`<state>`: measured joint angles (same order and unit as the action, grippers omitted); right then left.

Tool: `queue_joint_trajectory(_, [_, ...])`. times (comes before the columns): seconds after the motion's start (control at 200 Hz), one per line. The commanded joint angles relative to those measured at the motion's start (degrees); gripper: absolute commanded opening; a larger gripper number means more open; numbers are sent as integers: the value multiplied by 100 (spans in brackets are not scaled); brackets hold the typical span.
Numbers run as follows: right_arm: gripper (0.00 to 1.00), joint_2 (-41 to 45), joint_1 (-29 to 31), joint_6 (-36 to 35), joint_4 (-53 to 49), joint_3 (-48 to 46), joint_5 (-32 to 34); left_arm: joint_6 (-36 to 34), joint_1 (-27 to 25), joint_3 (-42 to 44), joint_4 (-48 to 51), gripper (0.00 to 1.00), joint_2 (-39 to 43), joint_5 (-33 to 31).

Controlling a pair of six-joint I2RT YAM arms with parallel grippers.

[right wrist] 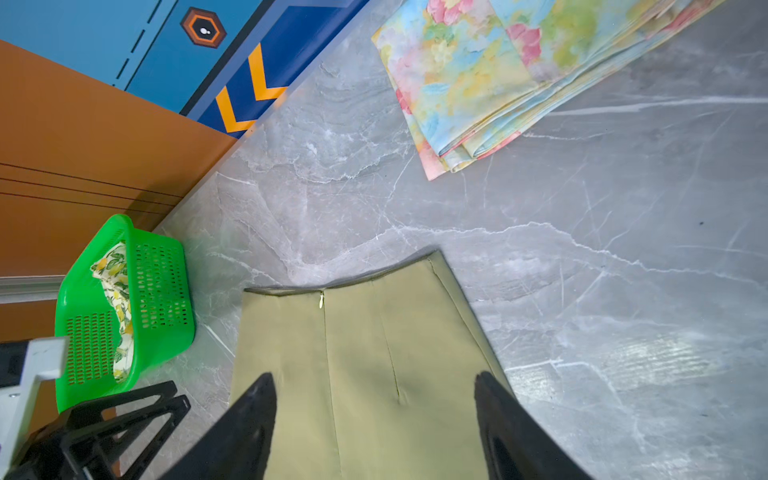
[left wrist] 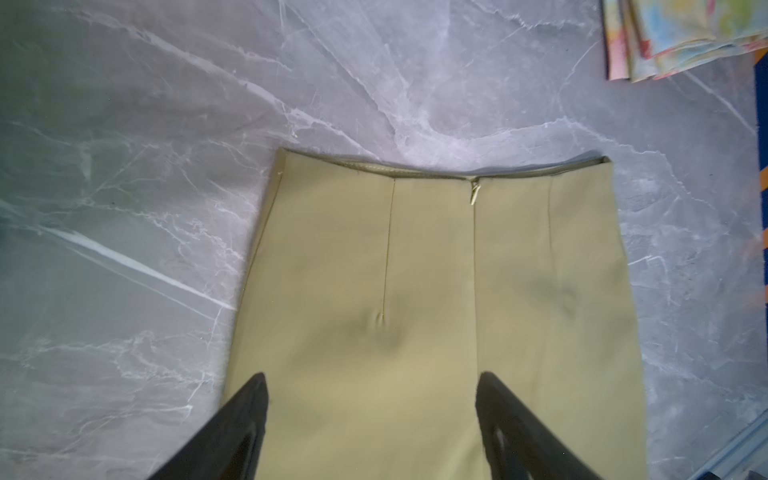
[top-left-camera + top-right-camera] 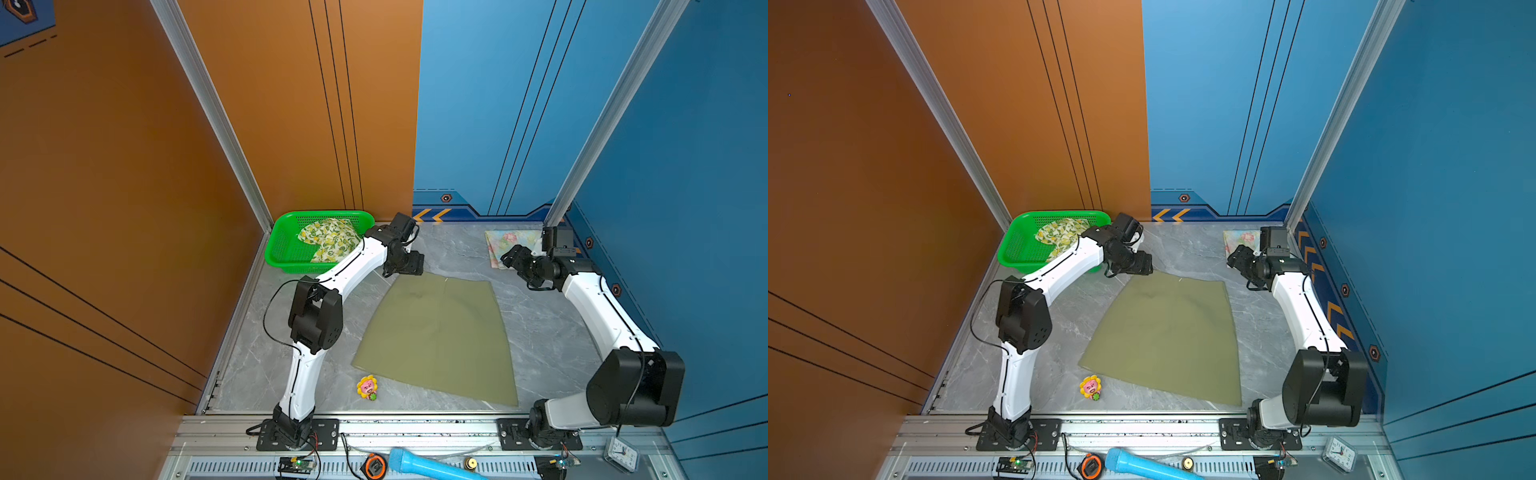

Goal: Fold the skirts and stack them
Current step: 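Open both grippers and regrasp the skirt's two side edges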

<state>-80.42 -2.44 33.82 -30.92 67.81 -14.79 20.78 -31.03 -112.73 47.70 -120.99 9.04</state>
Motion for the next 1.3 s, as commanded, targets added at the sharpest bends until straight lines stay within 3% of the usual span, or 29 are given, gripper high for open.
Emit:
queue_joint_trajectory(0.0, [76, 322, 108, -130, -187, -575, 112, -60, 33, 360, 72, 80, 635, -202])
queue_joint_trajectory(0.215, [73, 508, 394, -259, -257, -1746, 208, -139, -6, 1398, 70, 80, 951, -581])
queue_joint_trajectory(0.606, [67, 8, 626, -483, -187, -2292, 776, -210, 19, 2075, 72, 79, 1083, -869])
queue_joint_trajectory(0.961, [67, -358, 669, -579, -18, -2509, 1065, -476, 388, 2044, 70, 79, 1035, -135])
queue_joint_trajectory(1.026, [58, -444, 689, -583, 55, -2551, 1051, -512, 457, 2035, 64, 79, 1047, -79])
queue_joint_trajectory(1.227, [1, -577, 481, -630, 103, -2347, 1168, -545, 462, 2200, -110, 78, 1120, -85])
queue_joint_trajectory(1.297, [0, -590, 293, -670, 65, -2179, 1197, -498, 463, 2283, -211, 78, 1168, -81])
